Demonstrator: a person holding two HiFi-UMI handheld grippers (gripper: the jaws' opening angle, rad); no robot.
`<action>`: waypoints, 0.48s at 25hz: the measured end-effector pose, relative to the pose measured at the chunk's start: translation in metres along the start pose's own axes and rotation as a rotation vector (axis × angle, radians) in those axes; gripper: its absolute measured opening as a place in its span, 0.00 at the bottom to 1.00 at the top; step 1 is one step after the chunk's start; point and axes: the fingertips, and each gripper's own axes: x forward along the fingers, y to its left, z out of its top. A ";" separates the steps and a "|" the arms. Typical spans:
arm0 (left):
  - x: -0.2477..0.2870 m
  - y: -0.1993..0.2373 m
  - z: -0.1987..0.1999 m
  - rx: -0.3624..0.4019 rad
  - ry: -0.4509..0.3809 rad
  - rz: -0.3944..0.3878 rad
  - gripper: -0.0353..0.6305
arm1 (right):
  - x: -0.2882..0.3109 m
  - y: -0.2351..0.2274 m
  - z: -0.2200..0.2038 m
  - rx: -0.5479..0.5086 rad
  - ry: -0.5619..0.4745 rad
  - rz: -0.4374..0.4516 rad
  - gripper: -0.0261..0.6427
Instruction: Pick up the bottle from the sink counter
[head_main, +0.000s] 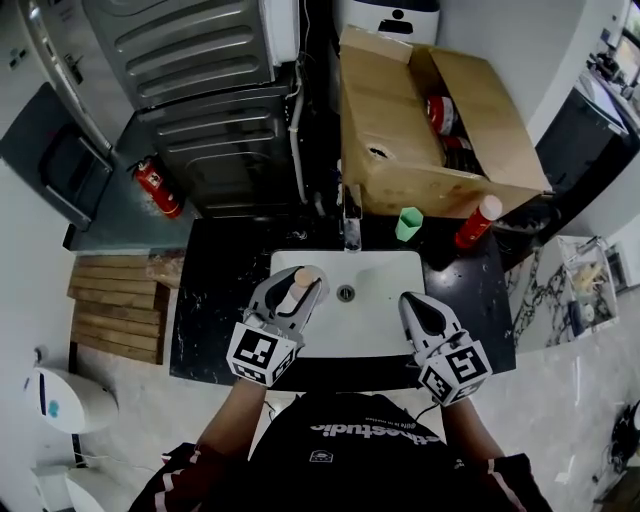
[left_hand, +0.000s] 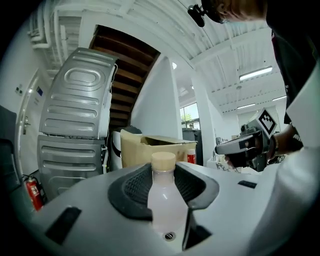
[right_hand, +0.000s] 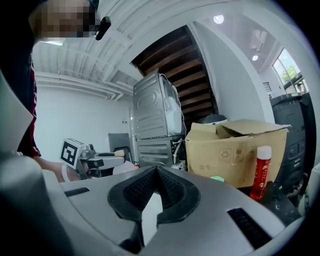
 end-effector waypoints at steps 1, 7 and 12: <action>-0.002 -0.003 0.005 -0.007 -0.007 0.001 0.27 | -0.004 -0.001 0.005 -0.006 -0.007 -0.001 0.10; -0.002 -0.011 0.028 -0.021 -0.027 0.011 0.27 | -0.016 -0.020 0.016 -0.025 -0.041 -0.054 0.10; 0.000 -0.019 0.040 -0.008 -0.033 0.014 0.27 | -0.014 -0.022 0.018 -0.043 -0.064 -0.053 0.10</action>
